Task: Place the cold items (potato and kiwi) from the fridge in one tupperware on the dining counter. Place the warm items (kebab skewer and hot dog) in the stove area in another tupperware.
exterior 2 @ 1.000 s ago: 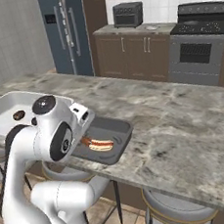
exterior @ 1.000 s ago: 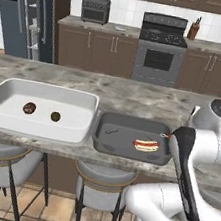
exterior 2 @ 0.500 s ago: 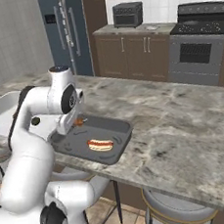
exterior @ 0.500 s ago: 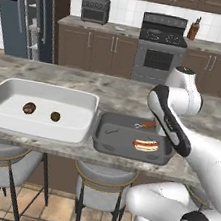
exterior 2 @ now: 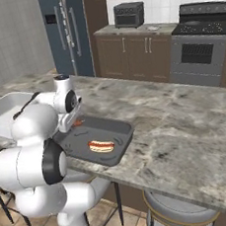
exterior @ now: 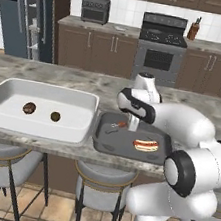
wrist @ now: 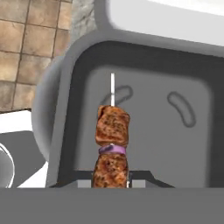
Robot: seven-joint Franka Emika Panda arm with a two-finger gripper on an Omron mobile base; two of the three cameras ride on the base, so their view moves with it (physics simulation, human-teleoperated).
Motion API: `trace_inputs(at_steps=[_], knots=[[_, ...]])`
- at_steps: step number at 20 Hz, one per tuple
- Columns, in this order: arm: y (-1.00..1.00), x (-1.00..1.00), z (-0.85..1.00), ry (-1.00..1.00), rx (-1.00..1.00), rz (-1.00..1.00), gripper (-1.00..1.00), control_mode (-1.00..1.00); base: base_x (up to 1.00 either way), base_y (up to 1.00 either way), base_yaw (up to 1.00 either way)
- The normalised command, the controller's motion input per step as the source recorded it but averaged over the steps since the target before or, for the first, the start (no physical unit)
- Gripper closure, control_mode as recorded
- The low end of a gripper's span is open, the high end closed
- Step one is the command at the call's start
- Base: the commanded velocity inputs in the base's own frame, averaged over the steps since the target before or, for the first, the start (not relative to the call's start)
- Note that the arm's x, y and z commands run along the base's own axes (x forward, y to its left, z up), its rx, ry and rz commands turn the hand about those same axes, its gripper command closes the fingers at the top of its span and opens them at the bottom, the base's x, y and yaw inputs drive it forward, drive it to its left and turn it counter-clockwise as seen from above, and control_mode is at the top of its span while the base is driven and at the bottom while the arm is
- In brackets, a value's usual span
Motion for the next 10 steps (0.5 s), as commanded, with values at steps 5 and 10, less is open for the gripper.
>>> trace_inputs(at_steps=[5,10], knots=[[-0.12,0.66,-1.0,-0.11,0.06,0.0,1.0,-1.0,0.0,0.0,0.0],[-0.01,0.68,-1.0,0.0,0.04,0.0,1.0,-1.0,0.0,0.0,0.0]])
